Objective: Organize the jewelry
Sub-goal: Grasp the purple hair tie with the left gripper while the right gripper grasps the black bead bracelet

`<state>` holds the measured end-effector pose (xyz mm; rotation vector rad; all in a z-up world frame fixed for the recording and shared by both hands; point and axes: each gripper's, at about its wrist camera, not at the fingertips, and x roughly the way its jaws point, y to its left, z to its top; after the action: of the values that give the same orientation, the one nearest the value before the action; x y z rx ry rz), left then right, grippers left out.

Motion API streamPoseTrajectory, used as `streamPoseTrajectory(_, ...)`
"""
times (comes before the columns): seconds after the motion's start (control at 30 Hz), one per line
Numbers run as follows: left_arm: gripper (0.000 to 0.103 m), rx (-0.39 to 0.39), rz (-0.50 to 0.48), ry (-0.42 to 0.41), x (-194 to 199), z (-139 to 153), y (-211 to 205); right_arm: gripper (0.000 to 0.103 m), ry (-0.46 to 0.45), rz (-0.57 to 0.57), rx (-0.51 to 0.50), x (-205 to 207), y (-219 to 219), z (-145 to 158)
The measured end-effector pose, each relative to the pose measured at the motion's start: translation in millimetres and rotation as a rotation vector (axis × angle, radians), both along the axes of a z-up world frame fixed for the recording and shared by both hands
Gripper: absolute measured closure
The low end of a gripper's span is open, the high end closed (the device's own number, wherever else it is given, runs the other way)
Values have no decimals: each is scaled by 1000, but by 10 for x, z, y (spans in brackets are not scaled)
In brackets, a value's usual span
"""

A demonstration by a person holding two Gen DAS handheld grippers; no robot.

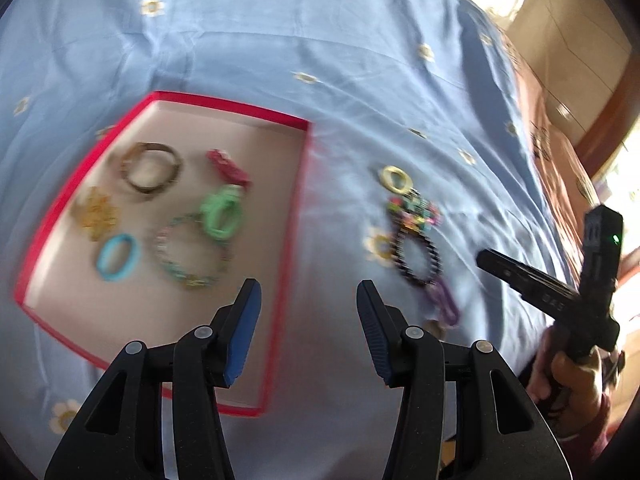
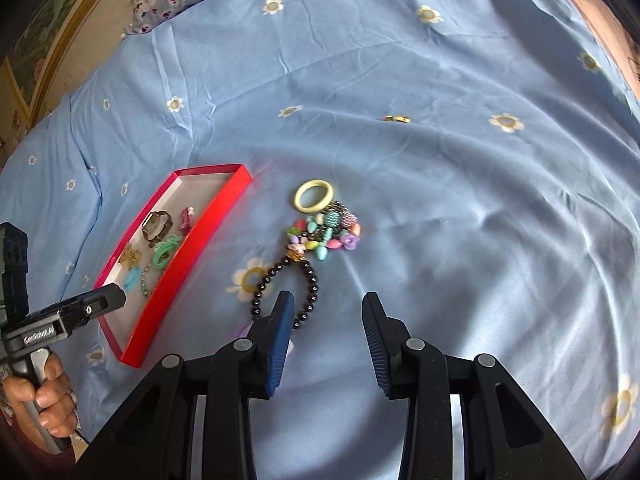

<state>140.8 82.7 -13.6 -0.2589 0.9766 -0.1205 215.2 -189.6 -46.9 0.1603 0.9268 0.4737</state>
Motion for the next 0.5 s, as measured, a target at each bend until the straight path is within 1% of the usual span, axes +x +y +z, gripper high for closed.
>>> streamPoseTrajectory(0.3, 54, -45, -147, 17, 88, 2, -635, 66, -6, -27, 28, -17, -191, 17)
streamPoseTrajectory(0.5, 55, -25, -221, 34, 222, -111, -987, 66, -1, -44, 41, 3, -289, -4)
